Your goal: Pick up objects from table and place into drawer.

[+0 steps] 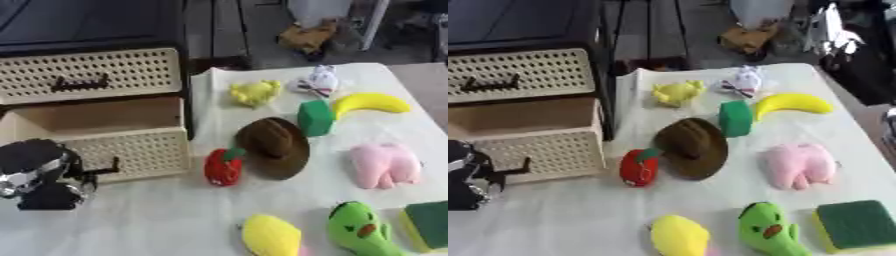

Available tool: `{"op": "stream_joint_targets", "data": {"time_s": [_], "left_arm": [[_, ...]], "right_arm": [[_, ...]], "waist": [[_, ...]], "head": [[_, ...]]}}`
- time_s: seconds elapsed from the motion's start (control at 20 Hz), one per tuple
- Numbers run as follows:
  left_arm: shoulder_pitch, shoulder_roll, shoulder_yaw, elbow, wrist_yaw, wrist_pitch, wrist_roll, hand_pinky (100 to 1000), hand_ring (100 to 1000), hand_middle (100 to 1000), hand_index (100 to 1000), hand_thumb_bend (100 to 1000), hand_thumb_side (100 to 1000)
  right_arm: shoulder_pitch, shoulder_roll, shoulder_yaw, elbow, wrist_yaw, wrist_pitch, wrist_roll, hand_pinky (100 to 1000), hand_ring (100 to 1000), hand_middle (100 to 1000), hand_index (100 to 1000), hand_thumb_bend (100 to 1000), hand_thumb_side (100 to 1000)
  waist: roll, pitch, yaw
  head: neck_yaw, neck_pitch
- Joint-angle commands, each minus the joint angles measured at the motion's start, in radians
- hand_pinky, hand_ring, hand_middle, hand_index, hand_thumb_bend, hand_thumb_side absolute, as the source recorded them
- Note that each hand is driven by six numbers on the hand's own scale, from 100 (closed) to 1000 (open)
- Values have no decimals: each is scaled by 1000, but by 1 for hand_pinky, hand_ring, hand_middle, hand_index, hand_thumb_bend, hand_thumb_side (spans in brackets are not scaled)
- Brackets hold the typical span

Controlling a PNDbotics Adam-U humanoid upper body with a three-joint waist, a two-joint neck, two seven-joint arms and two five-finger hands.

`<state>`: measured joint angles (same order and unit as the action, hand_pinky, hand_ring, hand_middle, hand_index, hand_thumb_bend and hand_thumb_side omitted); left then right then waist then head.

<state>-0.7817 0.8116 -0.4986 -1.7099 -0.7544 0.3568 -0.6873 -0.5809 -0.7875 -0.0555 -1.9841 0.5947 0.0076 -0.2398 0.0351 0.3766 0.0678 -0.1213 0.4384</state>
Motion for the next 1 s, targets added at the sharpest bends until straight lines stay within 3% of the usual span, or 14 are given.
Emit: {"op": "stream_joint_targets", "data": {"time_s": [0.05, 1.0], "left_arm": [[-10, 50, 9, -67, 15, 6, -16, 100, 212, 250, 670, 100, 814], [56, 119, -15, -202, 62, 42, -85, 100, 219, 252, 663, 100, 832]], "right_arm": [[-10, -26, -11, -16, -7, -2, -5, 774, 876, 836, 889, 100, 1000], [-8, -26, -15, -16, -14, -4, -14, 773, 874, 836, 888, 100, 1000]], "waist": [[-1, -33, 1], [-7, -58, 3]], "head": [[11, 8], [66, 19]]}}
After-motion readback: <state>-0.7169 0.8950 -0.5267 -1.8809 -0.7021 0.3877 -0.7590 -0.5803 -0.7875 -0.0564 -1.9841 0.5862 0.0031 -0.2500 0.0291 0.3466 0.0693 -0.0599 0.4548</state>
